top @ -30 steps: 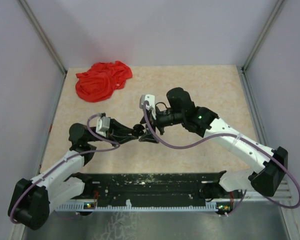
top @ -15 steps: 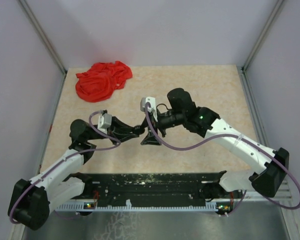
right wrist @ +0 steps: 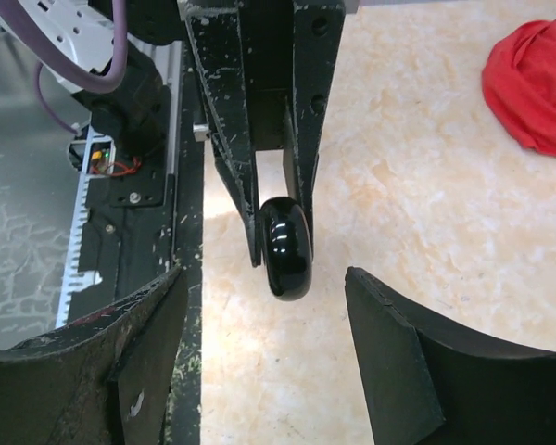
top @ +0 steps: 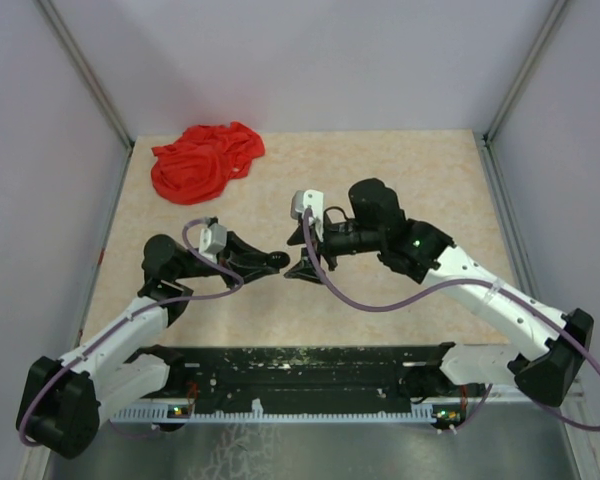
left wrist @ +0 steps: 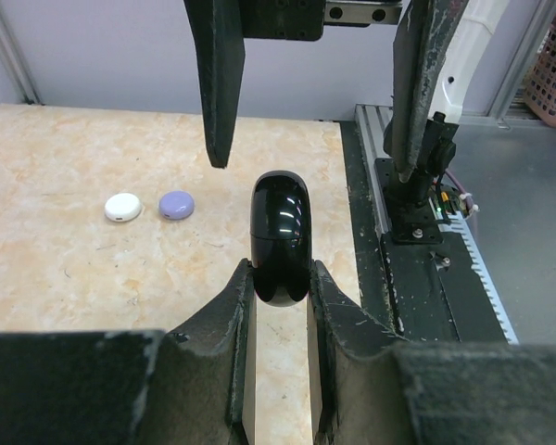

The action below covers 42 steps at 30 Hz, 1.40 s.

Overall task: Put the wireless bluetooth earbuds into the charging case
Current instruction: Close the charging case, then place the charging case at the center of the board.

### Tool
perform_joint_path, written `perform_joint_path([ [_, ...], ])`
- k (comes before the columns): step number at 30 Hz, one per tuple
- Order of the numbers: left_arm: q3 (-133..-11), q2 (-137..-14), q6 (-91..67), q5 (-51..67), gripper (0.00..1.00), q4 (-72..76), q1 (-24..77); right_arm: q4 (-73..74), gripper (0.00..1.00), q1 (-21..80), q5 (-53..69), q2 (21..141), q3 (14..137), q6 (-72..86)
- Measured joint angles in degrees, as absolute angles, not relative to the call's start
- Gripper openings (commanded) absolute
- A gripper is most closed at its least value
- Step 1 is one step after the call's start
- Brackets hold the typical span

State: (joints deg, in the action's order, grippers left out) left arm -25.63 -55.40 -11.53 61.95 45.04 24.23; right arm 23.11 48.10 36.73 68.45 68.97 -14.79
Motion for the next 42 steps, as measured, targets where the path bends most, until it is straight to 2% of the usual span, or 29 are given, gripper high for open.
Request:
perform_joint_path([
  [13, -25.63, -56.1, -11.81, 62.04, 0.01, 44.99, 24.23, 19.09, 0.57, 48.1, 37.23, 71.75, 68.2, -14.28],
  [21, -25.63, -56.1, -12.08, 62.04, 0.01, 45.06, 24.23, 18.94, 0.43, 48.1, 38.48, 73.93, 68.2, -13.89],
  [27, -25.63, -56.1, -12.19, 62.11, 0.01, 45.06, 24.23, 18.9, 0.25, 48.1, 38.68, 74.3, 68.2, -13.91],
  [31, -25.63, -56.1, -12.16, 62.0, 0.15, 44.73, 24.23, 18.9, 0.16, 48.05, 37.74, 74.3, 68.2, -13.87],
  [36, -26.61, -56.01, -10.46, 59.77, 0.39, 41.43, 24.25, 18.17, 0.14, 46.92, 37.76, 74.19, 67.77, -13.15],
  [39, -27.51, -55.48, -8.58, 56.9, 0.46, 38.0, 24.27, 16.97, 0.14, 45.17, 37.01, 73.21, 66.19, -11.2],
  [40, -27.81, -55.22, -7.62, 55.86, 0.59, 36.51, 24.23, 16.6, 0.14, 44.05, 36.29, 72.62, 65.43, -10.28],
  [42, -28.75, -54.94, -5.8, 53.52, 0.65, 33.15, 24.21, 15.79, 0.15, 41.58, 34.37, 71.31, 63.96, -8.38],
])
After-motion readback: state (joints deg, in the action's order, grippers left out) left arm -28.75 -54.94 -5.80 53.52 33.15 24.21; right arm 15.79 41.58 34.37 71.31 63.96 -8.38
